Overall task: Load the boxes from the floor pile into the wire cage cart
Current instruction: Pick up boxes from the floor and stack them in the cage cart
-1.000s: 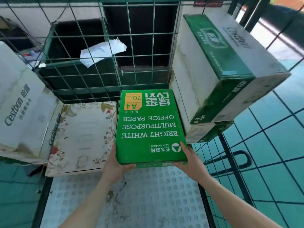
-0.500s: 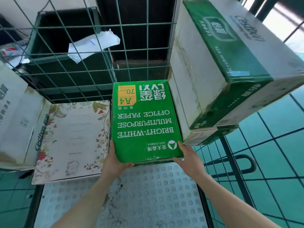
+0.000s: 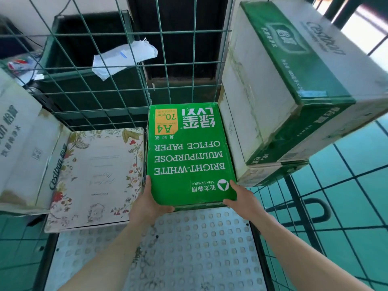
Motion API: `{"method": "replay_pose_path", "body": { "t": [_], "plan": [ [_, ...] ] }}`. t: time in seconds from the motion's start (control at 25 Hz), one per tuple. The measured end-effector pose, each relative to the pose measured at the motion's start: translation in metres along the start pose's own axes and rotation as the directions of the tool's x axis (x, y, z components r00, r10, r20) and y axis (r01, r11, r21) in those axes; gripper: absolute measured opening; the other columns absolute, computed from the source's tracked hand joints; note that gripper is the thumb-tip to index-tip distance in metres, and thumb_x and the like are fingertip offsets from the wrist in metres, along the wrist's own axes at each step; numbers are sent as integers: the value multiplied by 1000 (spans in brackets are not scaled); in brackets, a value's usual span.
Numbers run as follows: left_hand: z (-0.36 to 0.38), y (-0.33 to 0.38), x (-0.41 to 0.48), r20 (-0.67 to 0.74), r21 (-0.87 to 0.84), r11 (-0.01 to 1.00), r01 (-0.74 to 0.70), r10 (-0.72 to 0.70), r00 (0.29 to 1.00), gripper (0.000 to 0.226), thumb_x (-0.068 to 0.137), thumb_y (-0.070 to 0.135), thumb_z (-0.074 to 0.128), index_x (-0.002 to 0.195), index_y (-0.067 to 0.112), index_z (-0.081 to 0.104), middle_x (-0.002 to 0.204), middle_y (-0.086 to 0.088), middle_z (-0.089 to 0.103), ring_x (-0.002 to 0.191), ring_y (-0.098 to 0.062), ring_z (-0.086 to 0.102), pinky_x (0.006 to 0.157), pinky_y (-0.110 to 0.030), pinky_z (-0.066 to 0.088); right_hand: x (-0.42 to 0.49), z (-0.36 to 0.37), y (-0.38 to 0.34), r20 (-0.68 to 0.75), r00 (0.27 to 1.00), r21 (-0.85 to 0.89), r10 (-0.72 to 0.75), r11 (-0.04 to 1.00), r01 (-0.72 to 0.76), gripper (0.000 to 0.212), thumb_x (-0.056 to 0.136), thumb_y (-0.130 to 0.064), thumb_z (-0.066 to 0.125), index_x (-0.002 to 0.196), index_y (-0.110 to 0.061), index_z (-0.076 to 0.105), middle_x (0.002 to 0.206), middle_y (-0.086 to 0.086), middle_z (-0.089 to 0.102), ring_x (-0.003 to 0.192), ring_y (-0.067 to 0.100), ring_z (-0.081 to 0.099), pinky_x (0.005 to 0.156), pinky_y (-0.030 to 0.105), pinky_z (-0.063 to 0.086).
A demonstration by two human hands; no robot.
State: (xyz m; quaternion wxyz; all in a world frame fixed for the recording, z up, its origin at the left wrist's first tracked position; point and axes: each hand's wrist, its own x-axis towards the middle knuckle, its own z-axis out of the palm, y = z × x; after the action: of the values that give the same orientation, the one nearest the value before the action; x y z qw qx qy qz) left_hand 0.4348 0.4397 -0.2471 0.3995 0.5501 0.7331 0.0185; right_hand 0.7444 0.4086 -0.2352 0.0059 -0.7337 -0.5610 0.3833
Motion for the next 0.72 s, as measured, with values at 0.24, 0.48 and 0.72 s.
{"method": "replay_pose_path", "body": {
  "t": [0.24,0.48,0.72],
  "plan": [
    [1,27,-65,-181,-278,954,-111,62,982,90,88,47,73,159,19,26,163,-7,30,148,-28,33,118,-48,34,-77,7,-26,-100,995,220,-12,975,34,91,93,-45,67,162,-23,12,168,-2,19,137,19,45,103,35,48],
    [-58,-32,-213,-214,-633,734,-247,141,967,28,98,33,62,125,24,61,112,9,70,105,-11,68,82,-14,48,-192,59,-96,-73,997,439,-41,896,69,76,93,-41,68,158,-27,29,157,-2,40,140,20,46,106,43,49],
    [-123,-173,-322,-374,-758,606,-241,-102,922,15,99,25,62,112,21,69,100,1,77,90,-18,74,85,-42,60,-274,141,-226,72,925,316,-374,888,334,42,94,-33,69,133,-21,60,128,-9,62,115,7,60,104,30,47]
  ]
}}
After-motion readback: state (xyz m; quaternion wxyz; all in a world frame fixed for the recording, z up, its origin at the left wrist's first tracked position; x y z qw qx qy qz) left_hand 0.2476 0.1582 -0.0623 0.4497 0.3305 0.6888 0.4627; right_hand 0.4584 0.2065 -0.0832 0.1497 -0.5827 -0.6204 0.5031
